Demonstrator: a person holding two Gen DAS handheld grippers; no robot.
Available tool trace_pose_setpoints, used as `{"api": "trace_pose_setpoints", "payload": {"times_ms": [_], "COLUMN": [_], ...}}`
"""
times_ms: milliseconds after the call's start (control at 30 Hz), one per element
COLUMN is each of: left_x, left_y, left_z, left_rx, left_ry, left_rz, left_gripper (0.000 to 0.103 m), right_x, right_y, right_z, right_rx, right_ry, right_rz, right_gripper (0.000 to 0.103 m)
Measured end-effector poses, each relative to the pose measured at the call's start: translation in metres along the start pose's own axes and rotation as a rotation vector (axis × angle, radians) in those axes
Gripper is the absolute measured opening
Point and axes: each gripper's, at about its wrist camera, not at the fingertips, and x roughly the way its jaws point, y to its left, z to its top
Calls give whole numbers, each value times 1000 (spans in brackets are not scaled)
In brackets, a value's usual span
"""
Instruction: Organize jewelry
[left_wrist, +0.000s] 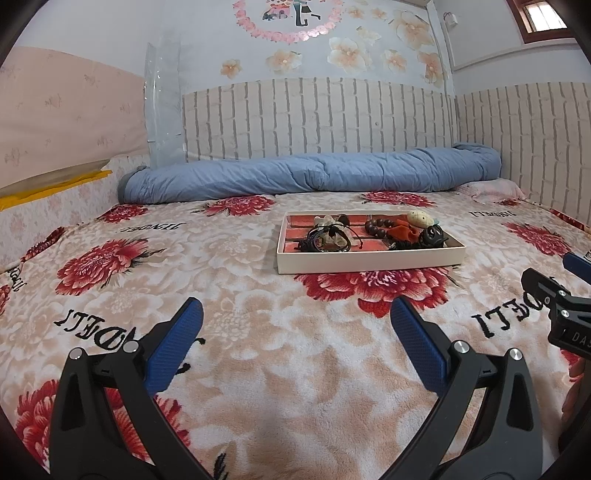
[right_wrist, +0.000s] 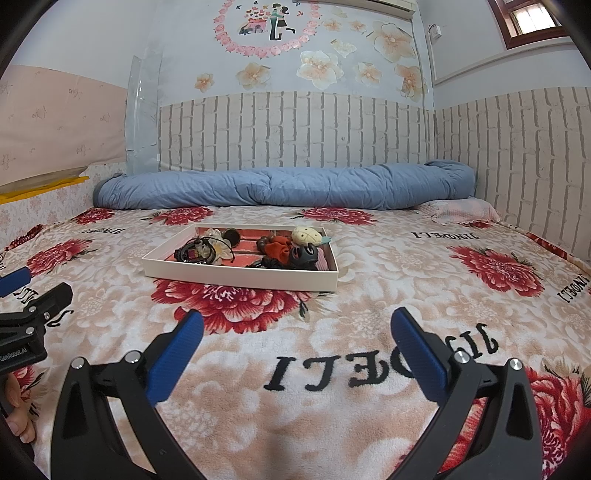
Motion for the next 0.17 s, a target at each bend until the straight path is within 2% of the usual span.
{"api": "trace_pose_setpoints", "payload": {"times_ms": [167], "left_x": [2], "left_y": [1], "left_z": [0], "left_rx": [4], "left_ry": [5], "left_rz": [-4], "left_gripper": [98], "right_x": [0], "right_y": [0], "right_z": [0], "right_rx": [0], "right_ry": [0], "right_rz": [0], "right_gripper": [99]}}
